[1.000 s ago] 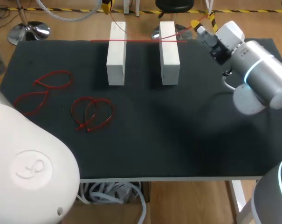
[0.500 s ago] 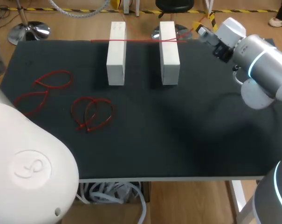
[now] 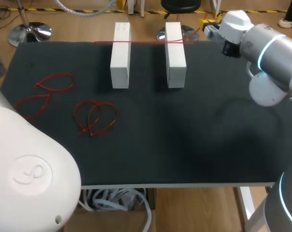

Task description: Grab the tape and strap the tape.

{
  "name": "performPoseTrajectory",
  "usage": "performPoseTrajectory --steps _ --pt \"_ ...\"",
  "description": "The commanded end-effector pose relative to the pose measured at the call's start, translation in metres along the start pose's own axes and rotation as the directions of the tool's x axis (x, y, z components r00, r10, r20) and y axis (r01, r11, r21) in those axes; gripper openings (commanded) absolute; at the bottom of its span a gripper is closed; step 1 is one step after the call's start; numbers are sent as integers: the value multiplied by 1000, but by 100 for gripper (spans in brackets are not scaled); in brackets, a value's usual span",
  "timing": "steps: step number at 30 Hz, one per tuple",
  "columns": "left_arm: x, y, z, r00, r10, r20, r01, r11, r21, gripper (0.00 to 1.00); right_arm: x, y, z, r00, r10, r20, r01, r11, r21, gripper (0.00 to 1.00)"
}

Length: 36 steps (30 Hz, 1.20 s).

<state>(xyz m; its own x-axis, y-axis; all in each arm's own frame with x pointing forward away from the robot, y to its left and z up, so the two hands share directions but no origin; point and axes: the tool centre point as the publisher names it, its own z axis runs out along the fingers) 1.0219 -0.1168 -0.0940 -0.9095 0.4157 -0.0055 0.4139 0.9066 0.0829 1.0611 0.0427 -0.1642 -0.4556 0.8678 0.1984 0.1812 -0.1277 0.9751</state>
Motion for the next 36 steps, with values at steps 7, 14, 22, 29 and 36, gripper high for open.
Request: performPoseTrajectory --steps 7,14,22,29,36 --pt "-2 0 -1 1000 17 19 -17 1000 -5 0 17 3 0 971 -50 234 53 999 -11 0" --pt "-2 0 -1 1000 17 19 -17 1000 -5 0 9 3 -1 972 -25 232 34 999 -34 0" --pt "-2 0 -1 1000 17 19 -17 1000 -5 0 8 5 -1 966 -46 256 60 997 -48 0" --pt "-1 2 1 1000 24 -10 -24 1000 -1 0 13 2 3 970 -58 237 71 996 -47 0" --pt "6 0 4 987 10 -158 -16 999 -37 0 14 0 3 969 -93 229 104 994 -35 0"
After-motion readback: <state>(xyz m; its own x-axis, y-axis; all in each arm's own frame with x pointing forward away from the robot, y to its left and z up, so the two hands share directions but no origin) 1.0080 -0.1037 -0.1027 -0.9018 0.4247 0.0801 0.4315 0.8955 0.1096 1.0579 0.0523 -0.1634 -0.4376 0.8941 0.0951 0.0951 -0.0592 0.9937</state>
